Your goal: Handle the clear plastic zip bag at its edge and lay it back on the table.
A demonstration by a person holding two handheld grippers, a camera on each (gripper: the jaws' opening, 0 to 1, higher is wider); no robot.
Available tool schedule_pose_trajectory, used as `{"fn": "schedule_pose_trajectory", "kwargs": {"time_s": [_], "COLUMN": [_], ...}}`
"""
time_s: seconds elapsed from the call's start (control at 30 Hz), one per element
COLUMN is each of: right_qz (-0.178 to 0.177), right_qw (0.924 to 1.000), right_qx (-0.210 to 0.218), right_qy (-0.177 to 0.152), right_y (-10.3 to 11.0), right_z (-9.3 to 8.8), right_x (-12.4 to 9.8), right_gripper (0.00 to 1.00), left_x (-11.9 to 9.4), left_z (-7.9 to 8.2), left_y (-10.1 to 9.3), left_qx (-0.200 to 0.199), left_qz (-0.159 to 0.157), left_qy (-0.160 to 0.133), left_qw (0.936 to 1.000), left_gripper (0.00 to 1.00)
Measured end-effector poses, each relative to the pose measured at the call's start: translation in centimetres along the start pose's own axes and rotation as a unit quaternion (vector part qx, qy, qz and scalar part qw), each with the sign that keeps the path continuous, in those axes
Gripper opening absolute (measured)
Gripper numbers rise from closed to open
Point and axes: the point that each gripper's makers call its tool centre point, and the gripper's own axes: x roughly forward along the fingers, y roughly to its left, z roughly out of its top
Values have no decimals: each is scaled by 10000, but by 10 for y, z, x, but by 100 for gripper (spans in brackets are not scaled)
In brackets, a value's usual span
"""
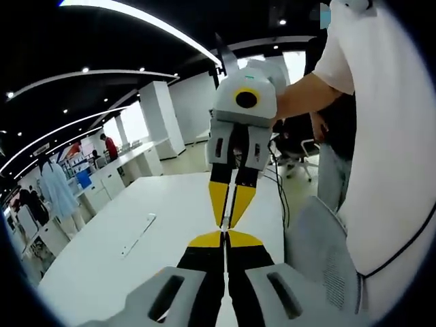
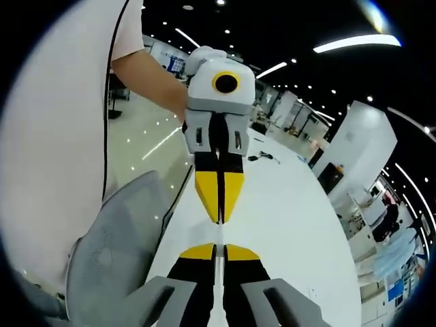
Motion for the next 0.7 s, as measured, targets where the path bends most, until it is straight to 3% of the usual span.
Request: {"fn": "schedule_pose_trajectory", "kwargs": {"time_s": [0.7], "right_qz": [63], "right_qw": [9997], "right_qx": [47], "right_qy": [224], "right_y": [2], "right_z": [-8], "right_x": [-1], "right_gripper": [0], "left_x": [-2], "left_z": [-1], "left_y": [0], "left_qx": [-34], "left_qz": [-21], "left_qy": [1], "left_qw": [10000], "left_gripper": [0]}}
